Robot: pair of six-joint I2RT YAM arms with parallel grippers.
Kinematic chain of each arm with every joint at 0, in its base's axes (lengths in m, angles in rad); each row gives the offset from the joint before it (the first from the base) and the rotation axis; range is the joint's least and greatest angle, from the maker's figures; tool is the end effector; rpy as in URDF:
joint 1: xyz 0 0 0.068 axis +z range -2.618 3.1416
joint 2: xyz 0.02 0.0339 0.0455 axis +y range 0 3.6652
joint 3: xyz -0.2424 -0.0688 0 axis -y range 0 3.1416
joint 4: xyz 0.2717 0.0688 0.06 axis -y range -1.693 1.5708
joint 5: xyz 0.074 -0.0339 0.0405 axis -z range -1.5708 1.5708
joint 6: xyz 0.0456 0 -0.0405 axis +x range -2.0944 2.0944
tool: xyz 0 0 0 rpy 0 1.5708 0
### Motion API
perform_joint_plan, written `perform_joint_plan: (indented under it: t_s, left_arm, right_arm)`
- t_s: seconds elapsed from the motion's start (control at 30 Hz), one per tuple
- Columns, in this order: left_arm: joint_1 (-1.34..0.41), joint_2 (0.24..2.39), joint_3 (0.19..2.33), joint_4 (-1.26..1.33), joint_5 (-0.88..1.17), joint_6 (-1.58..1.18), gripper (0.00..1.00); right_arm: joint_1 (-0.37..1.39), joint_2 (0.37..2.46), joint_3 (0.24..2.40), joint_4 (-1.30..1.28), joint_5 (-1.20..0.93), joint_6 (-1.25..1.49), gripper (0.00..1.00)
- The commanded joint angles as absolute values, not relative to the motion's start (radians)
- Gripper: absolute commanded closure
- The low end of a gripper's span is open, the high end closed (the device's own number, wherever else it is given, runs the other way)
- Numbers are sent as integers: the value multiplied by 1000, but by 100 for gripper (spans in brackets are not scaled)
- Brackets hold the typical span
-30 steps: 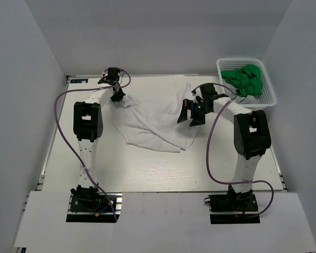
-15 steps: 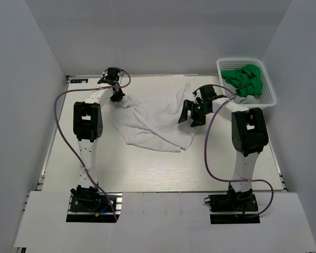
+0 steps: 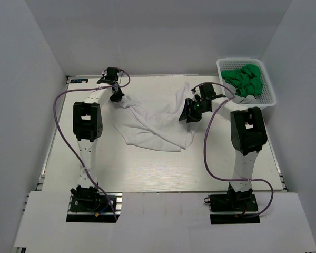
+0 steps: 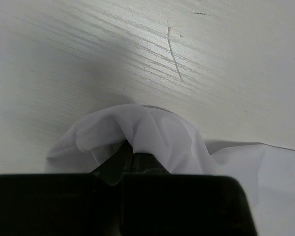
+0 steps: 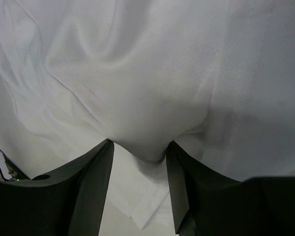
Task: Fold and stack the t-shirts
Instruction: Flatten out the tshirt
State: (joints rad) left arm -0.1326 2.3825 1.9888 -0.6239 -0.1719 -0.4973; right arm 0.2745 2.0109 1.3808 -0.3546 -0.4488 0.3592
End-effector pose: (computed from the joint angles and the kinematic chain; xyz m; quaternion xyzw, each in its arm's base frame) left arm 0.5286 -0.0626 0.1303 -0.1969 0.9383 -0.0058 0.2843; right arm 0.4199 0.1388 0.1253 -0.0247 0.9352 0.2902 0.2012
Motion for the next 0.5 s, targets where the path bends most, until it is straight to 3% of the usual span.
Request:
perform_joint_plan:
  t_s: [0.0, 0.23, 0.27, 0.33, 0.47]
  left_arm:
    - [-124, 2318, 1999, -647, -166, -495, 100]
    - [-124, 2309, 1999, -647, -166, -495, 100]
    - [-124, 2298, 1999, -637, -166, -495, 100]
    - [-124, 2289, 1990, -637, -166, -495, 100]
    - [-136, 2232, 1990, -627, -166, -486, 100]
  right_arm:
    - [268, 1983, 1419, -351, -457, 359, 48]
    - [270, 1968, 1442, -394, -388, 344, 82]
    - [270, 1968, 1454, -415, -374, 338, 92]
    - [271, 1964, 1463, -428, -335, 325, 99]
    - [268, 1941, 1546, -501, -262, 272, 100]
